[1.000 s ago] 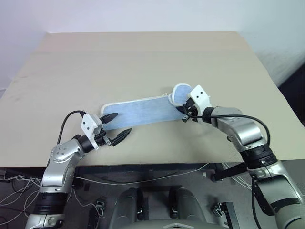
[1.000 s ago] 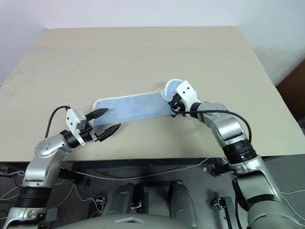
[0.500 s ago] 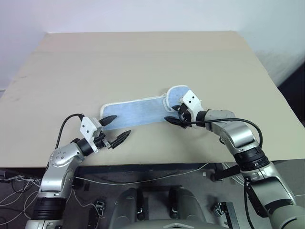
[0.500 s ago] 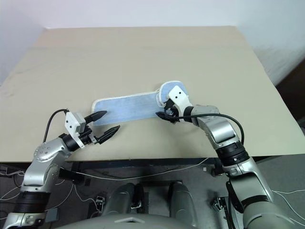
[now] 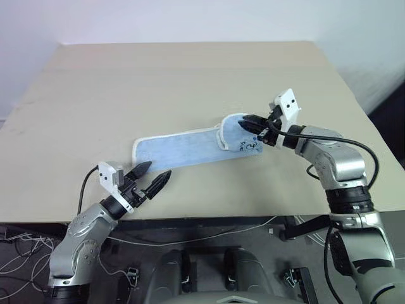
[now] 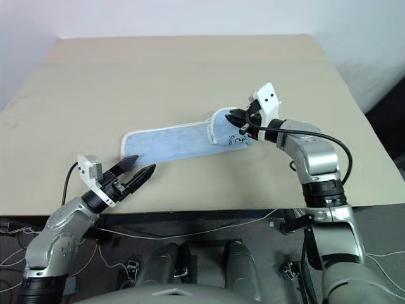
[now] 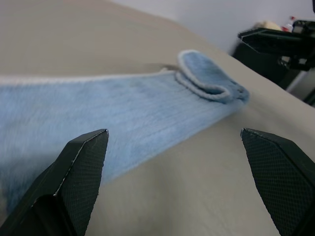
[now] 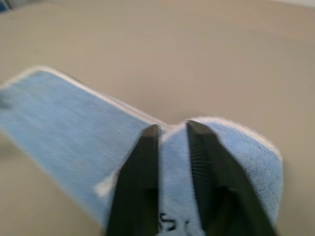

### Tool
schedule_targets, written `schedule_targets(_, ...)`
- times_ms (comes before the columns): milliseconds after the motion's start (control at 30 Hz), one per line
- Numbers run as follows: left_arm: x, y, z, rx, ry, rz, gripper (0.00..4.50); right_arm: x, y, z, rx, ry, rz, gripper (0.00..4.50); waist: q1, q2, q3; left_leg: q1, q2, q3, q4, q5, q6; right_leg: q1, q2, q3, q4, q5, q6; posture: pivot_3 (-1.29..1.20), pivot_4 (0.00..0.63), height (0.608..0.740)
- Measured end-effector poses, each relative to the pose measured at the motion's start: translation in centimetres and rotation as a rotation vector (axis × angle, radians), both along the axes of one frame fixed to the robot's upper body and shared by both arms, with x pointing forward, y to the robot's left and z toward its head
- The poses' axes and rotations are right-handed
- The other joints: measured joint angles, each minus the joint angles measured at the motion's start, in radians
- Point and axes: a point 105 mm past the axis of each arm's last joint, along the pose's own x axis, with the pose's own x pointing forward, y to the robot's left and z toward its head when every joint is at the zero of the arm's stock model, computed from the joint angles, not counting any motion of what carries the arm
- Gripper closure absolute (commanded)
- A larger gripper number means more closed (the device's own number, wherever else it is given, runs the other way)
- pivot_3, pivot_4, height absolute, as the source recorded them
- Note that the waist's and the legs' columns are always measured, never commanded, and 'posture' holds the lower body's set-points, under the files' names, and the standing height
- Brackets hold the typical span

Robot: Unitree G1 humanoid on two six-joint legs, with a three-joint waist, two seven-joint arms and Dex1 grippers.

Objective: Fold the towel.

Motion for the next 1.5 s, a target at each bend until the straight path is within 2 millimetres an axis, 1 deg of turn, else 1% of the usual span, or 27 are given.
schedule_targets(33, 0.0, 0.1, -0.2, -0.047, 0.033, 0.04, 0.0, 0.8, 0.6, -0.8, -0.013, 0.004, 0.0, 4.39, -0.002, 0.0, 0.0, 0.0, 0.0, 0.0, 0.0, 0.0, 0.0, 0.0, 0.0, 0.0, 0.0, 0.0, 0.0, 0.0, 0.15, 0.74)
schedule_targets(67, 0.0, 0.0, -0.2, -0.076, 0.049, 0.055, 0.0, 1.2, 0.9, -1.5, -0.027, 0.009, -0.001, 4.39, -0.002, 0.0, 0.0, 0.0, 0.0, 0.0, 0.0, 0.0, 0.0, 0.0, 0.0, 0.0, 0.0, 0.0, 0.0, 0.0, 0.15, 0.74)
schedule_targets(133, -0.1, -0.2, -0.1, -0.124, 0.086, 0.099, 0.0, 1.8, 1.9, -3.8, -0.066, 0.038, 0.01, 4.39, -0.001, 0.0, 0.0, 0.0, 0.0, 0.0, 0.0, 0.001, -0.001, 0.001, 0.001, 0.0, 0.0, 0.0, 0.0, 0.0, 0.15, 0.74)
schedule_targets(233, -0.5, 0.0, -0.4, -0.174, 0.141, 0.152, 0.0, 1.8, 2.5, -6.6, -0.115, 0.079, 0.028, 4.39, -0.001, 0.0, 0.0, 0.001, -0.001, 0.0, 0.0, 0.003, -0.004, 0.002, 0.001, -0.001, 0.0, 0.0, 0.0, 0.0, 0.15, 0.74)
schedule_targets(333, -1.2, 0.3, -1.3, -0.224, 0.208, 0.203, 0.0, 1.8, 2.6, -7.0, -0.135, 0.051, 0.045, 4.39, -0.003, -0.002, -0.001, 0.003, -0.001, -0.001, 0.001, 0.0, -0.001, 0.004, 0.001, -0.001, 0.0, 0.0, 0.0, 0.0, 0.15, 0.74)
schedule_targets(400, -1.6, 0.5, -1.3, -0.264, 0.231, 0.236, 0.0, 1.8, 2.6, -7.1, -0.133, 0.043, 0.053, 4.39, -0.003, -0.002, -0.001, 0.004, 0.0, -0.001, 0.001, 0.0, 0.0, 0.005, 0.0, -0.001, 0.0, 0.0, 0.0, 0.0, 0.15, 0.74)
schedule_targets(500, -1.9, 0.7, -1.3, -0.313, 0.257, 0.275, 0.0, 1.7, 2.5, -6.7, -0.112, 0.037, 0.065, 4.39, -0.003, -0.002, -0.001, 0.003, 0.0, -0.001, 0.0, 0.0, -0.001, 0.004, 0.0, -0.001, 0.0, 0.0, 0.0, 0.0, 0.15, 0.74)
schedule_targets(600, -2.1, 0.9, -1.2, -0.393, 0.294, 0.317, 0.0, 1.6, 2.5, -5.9, -0.077, 0.029, 0.089, 4.39, -0.002, -0.002, -0.001, 0.003, 0.0, -0.001, 0.0, 0.0, -0.001, 0.004, -0.001, -0.001, 0.0, 0.0, 0.0, 0.0, 0.15, 0.74)
schedule_targets(733, -1.9, 1.0, -1.0, -0.536, 0.345, 0.37, 0.0, 1.7, 1.8, -3.3, -0.046, -0.041, 0.094, 4.39, 0.0, -0.001, -0.001, 0.003, 0.0, -0.002, 0.0, 0.0, -0.001, 0.004, -0.002, -0.001, -0.001, -0.001, -0.003, 0.0, 0.15, 0.74)
schedule_targets(800, -1.7, 1.1, -0.9, -0.6, 0.368, 0.396, 0.0, 1.9, 1.3, -2.3, -0.042, -0.064, 0.08, 4.39, 0.001, -0.001, -0.001, 0.003, 0.0, -0.002, 0.0, 0.0, -0.001, 0.004, -0.002, -0.001, -0.001, -0.002, -0.003, 0.0, 0.15, 0.74)
schedule_targets(867, -1.2, 1.2, -0.8, -0.643, 0.393, 0.413, 0.0, 2.0, 1.1, -1.8, -0.034, -0.077, 0.071, 4.39, 0.003, -0.001, -0.001, 0.003, 0.0, -0.002, 0.0, 0.0, -0.001, 0.004, -0.002, -0.001, -0.001, -0.002, -0.003, 0.0, 0.15, 0.74)
schedule_targets(967, -0.2, 1.1, -0.6, -0.691, 0.429, 0.437, 0.0, 2.1, 1.2, -1.5, -0.027, -0.083, 0.067, 4.39, 0.008, -0.001, -0.001, 0.003, -0.001, -0.003, 0.001, 0.0, -0.001, 0.005, -0.002, -0.001, -0.002, -0.001, -0.004, 0.0, 0.15, 0.74)
schedule_targets(1067, 1.4, 0.9, -0.5, -0.71, 0.481, 0.453, 0.0, 1.9, 1.6, -0.7, -0.017, -0.108, 0.081, 4.39, 0.014, 0.0, -0.002, 0.003, -0.001, -0.003, 0.001, 0.0, -0.001, 0.006, -0.001, -0.002, -0.002, -0.001, -0.005, 0.0, 0.15, 0.74)
schedule_targets(1133, 1.9, 0.8, -0.4, -0.715, 0.497, 0.455, 0.0, 1.7, 1.9, -0.1, -0.009, -0.126, 0.09, 4.39, 0.018, 0.002, -0.003, 0.004, -0.001, -0.003, 0.001, 0.0, -0.001, 0.007, -0.001, -0.002, -0.001, -0.001, -0.005, 0.0, 0.15, 0.74)
schedule_targets(1267, 3.1, 0.4, -0.3, -0.736, 0.518, 0.441, 0.0, 1.7, 2.0, 0.4, -0.001, -0.142, 0.088, 4.39, 0.032, 0.003, -0.003, 0.004, -0.002, -0.004, 0.002, 0.0, -0.001, 0.007, -0.001, -0.003, -0.001, -0.001, -0.005, 0.0, 0.15, 0.74)
schedule_targets(1367, 3.7, 0.4, -0.2, -0.74, 0.522, 0.44, 0.61, 1.5, 2.0, 0.2, 0.001, -0.143, 0.085, 4.42, 0.031, 0.003, -0.003, 0.004, -0.002, -0.004, 0.002, 0.0, -0.001, 0.007, -0.001, -0.003, -0.002, -0.001, -0.005, 0.0, 0.15, 0.74)
schedule_targets(1433, 3.8, 0.6, -0.5, -0.739, 0.531, 0.449, 1.21, 1.3, 1.9, -0.1, 0.0, -0.136, 0.079, 4.42, 0.03, 0.003, -0.003, 0.004, -0.002, -0.004, 0.002, 0.001, -0.001, 0.007, -0.001, -0.003, -0.001, -0.001, -0.005, 0.0, 0.15, 0.74)
schedule_targets(1500, 3.8, 0.8, -0.8, -0.742, 0.541, 0.459, 1.96, 1.2, 1.7, -0.4, 0.001, -0.126, 0.072, 4.42, 0.029, 0.003, -0.003, 0.004, -0.002, -0.004, 0.002, 0.001, -0.001, 0.007, -0.001, -0.003, -0.002, -0.001, -0.005, 0.0, 0.15, 0.74)
